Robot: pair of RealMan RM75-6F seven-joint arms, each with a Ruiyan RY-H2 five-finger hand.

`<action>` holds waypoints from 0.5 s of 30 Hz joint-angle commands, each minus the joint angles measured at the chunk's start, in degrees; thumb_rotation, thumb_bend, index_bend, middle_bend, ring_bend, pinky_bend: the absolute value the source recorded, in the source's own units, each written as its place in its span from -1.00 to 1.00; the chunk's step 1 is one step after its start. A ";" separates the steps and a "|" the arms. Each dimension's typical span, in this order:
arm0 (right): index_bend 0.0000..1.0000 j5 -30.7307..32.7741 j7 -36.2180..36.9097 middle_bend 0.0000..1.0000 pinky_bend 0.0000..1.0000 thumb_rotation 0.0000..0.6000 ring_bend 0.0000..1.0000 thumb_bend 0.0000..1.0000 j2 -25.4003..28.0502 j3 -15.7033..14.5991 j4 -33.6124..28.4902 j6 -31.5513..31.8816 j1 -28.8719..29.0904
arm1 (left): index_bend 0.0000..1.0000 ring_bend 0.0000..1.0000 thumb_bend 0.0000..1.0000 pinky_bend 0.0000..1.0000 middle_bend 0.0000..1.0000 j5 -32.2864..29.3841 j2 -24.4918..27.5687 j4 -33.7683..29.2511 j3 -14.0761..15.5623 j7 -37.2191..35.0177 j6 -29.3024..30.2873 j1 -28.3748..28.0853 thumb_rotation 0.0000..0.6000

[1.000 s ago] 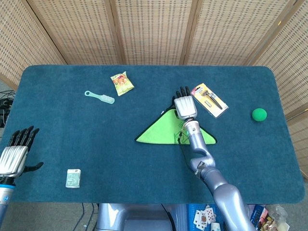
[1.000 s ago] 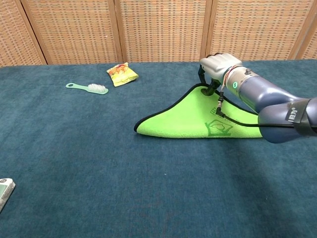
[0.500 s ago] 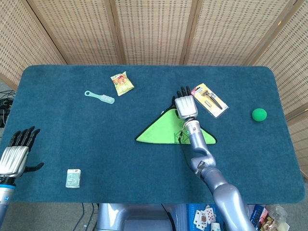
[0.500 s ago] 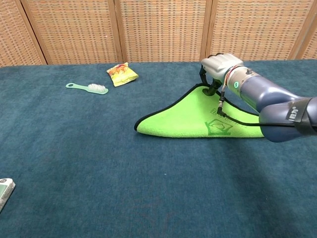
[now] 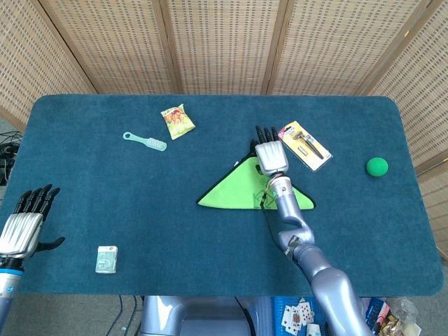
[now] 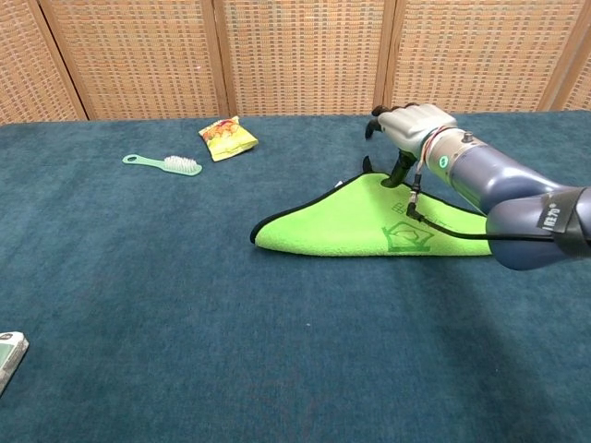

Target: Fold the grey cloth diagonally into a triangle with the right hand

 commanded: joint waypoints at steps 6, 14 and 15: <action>-1.00 0.37 -0.53 -1.00 -1.00 1.00 -1.00 -0.71 1.12 0.52 -1.19 2.38 -0.35 | -1.00 -1.00 -0.66 -1.00 -1.00 0.67 0.14 -0.31 0.23 -0.11 0.39 0.10 1.00; -1.00 -1.39 -0.94 -1.00 -1.00 1.00 -1.00 -0.71 4.38 -1.29 -7.38 9.08 -4.87 | -1.00 -1.00 -0.66 -1.00 -1.00 1.31 0.28 -0.43 0.43 -0.56 0.93 0.32 1.00; -1.00 -1.85 -1.07 -1.00 -1.00 1.00 -1.00 -0.71 5.16 -1.78 -8.76 10.49 -5.95 | -1.00 -1.00 -0.66 -1.00 -1.00 1.37 0.25 -0.38 0.45 -0.57 0.98 0.34 1.00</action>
